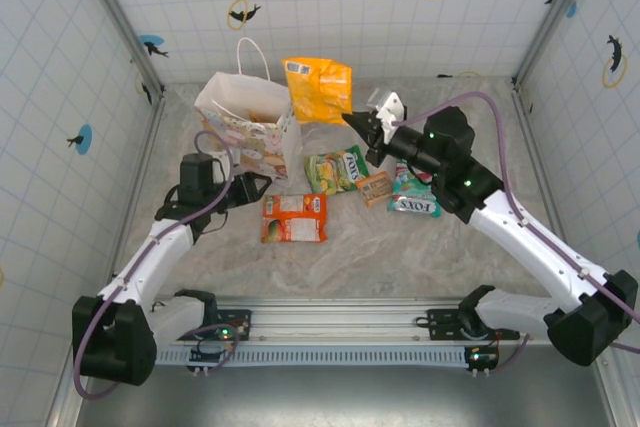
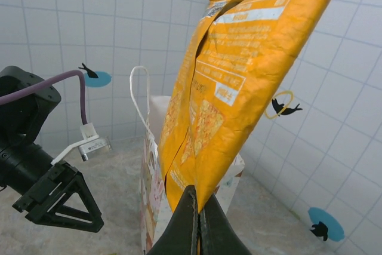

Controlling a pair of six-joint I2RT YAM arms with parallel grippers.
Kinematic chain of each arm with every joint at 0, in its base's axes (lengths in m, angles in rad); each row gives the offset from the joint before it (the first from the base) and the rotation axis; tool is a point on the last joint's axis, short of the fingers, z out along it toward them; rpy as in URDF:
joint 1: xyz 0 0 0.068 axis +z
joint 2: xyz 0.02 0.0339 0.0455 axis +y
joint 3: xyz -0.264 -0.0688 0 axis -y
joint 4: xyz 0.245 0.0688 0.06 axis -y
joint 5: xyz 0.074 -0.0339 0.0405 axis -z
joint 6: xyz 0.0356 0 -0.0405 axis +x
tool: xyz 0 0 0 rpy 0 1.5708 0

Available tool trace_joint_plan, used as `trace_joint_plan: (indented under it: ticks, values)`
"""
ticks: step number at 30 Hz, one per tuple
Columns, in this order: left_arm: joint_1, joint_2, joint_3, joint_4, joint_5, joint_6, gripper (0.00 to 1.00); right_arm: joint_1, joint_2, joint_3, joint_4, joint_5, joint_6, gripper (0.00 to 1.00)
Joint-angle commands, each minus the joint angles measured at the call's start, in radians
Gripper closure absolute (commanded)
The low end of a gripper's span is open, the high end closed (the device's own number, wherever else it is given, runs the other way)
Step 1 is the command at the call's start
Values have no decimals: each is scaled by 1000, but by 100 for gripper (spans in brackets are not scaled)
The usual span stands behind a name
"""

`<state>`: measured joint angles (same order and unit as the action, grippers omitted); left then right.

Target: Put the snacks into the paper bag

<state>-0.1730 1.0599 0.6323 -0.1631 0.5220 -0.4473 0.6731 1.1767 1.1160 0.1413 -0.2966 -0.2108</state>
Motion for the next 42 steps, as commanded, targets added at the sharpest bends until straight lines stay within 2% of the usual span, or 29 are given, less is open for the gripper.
trace_joint_plan:
  ticks: [1,14,25,34,42]
  values:
    - [19,-14,33,-4,-2,-14,42,5,38,69,75,-19,-20,100]
    - [54,-3,102,-41,-87,11,41,2,271,326,131,-79,-36,100]
    - [60,-13,130,-63,-133,31,41,4,526,496,152,-66,22,100]
    - [63,-11,139,-54,-133,31,40,16,742,653,77,-61,60,100]
    - [64,-6,136,-54,-128,35,40,22,880,804,-5,-118,90,100]
